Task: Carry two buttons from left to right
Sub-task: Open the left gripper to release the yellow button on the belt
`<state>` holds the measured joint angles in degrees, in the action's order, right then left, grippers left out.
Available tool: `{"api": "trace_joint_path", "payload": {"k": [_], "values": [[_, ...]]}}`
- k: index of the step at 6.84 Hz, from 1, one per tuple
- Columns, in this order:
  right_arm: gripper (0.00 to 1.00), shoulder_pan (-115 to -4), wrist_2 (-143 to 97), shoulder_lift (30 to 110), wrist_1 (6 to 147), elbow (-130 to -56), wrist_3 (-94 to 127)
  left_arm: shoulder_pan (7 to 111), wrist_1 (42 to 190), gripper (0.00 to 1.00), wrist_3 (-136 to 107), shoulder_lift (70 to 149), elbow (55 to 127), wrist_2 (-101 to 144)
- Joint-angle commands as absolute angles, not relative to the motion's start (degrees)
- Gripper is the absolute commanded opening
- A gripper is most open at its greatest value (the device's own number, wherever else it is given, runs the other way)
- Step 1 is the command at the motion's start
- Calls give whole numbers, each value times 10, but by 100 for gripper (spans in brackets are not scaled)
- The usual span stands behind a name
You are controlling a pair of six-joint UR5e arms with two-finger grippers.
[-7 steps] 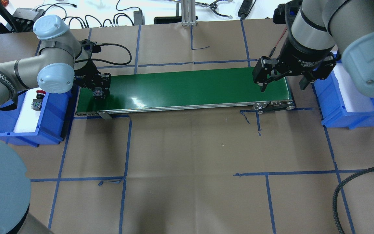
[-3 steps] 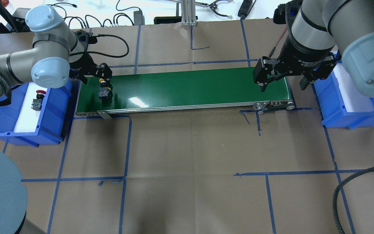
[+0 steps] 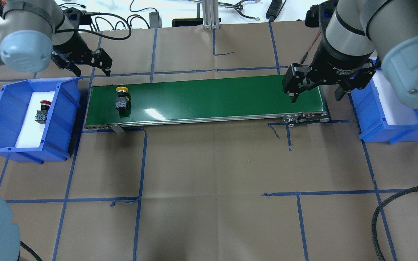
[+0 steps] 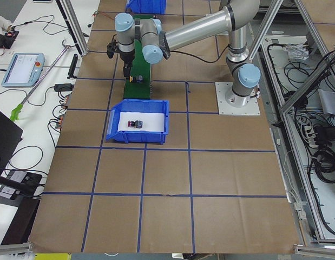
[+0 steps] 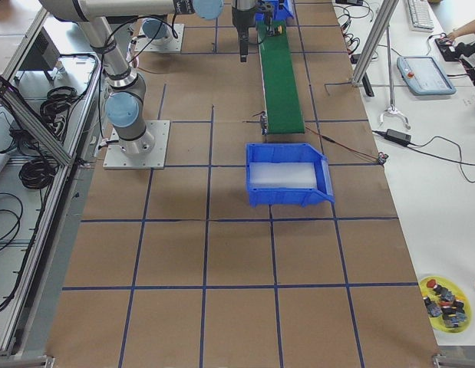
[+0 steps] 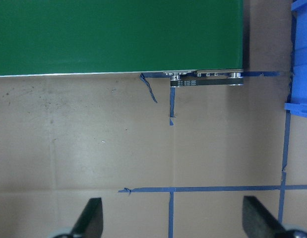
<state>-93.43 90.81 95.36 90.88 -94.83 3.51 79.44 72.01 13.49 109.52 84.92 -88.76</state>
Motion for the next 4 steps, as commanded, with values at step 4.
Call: {"api": "trace_joint_path", "payload": {"k": [4], "values": [[100, -934, 906, 954, 908, -948, 35, 654, 752, 100, 287, 1104, 809, -887]]}}
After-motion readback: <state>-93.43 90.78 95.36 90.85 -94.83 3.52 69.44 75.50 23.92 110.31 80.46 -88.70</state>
